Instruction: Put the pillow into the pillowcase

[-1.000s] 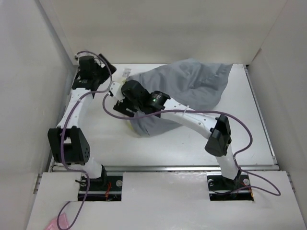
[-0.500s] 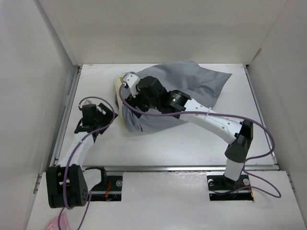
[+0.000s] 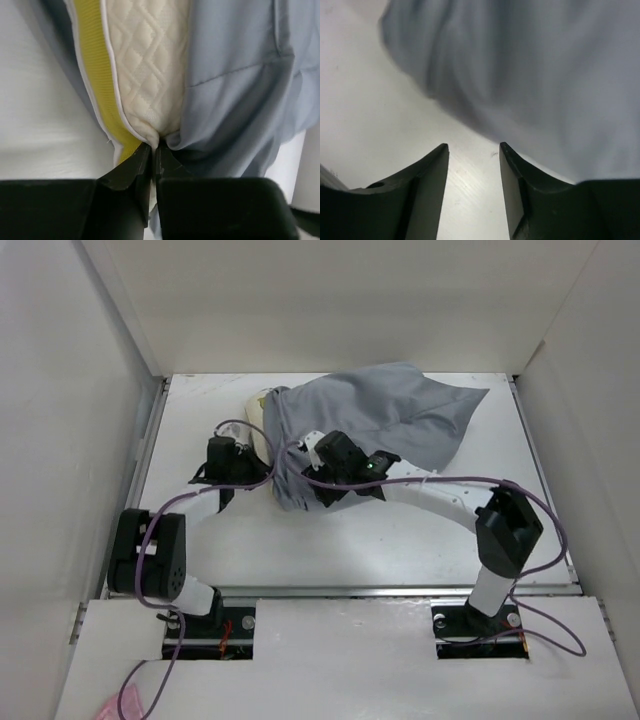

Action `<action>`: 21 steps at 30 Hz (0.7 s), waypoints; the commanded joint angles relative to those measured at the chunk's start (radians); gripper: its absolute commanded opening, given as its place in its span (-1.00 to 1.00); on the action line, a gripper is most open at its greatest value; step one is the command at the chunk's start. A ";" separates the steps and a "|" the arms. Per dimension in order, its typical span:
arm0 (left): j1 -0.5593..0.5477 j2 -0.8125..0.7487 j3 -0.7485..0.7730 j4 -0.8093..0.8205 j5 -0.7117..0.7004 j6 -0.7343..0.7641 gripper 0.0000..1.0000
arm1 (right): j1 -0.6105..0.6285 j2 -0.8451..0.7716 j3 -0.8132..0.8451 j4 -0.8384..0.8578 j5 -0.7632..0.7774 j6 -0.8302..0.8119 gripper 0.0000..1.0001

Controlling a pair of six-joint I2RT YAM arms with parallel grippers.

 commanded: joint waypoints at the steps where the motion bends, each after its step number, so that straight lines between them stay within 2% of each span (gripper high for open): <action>1: -0.087 0.054 0.087 0.078 0.112 0.054 -1.00 | 0.035 -0.133 -0.105 0.151 -0.059 0.008 -0.01; 7: -0.252 -0.022 0.035 0.101 0.178 0.058 -1.00 | 0.056 -0.213 -0.278 0.236 -0.033 0.088 -0.07; 10: -0.315 -0.056 0.026 0.101 0.157 0.058 -1.00 | 0.056 -0.222 -0.303 0.245 0.068 0.148 -0.07; 16: -0.354 -0.038 0.067 0.092 0.146 0.058 -1.00 | 0.056 -0.188 -0.297 0.219 0.274 0.221 -0.07; 17: -0.354 -0.038 0.067 0.092 0.146 0.058 -1.00 | 0.056 -0.188 -0.288 0.209 0.312 0.235 -0.24; 19: -0.354 -0.029 0.067 0.092 0.137 0.058 -1.00 | 0.056 -0.179 -0.288 0.183 0.313 0.253 -0.80; 20: -0.354 -0.016 0.067 0.092 0.137 0.058 -1.00 | 0.056 -0.179 -0.288 0.169 0.302 0.264 -0.89; 21: -0.354 -0.016 0.067 0.092 0.137 0.067 -1.00 | 0.056 -0.193 -0.302 0.160 0.273 0.264 -0.89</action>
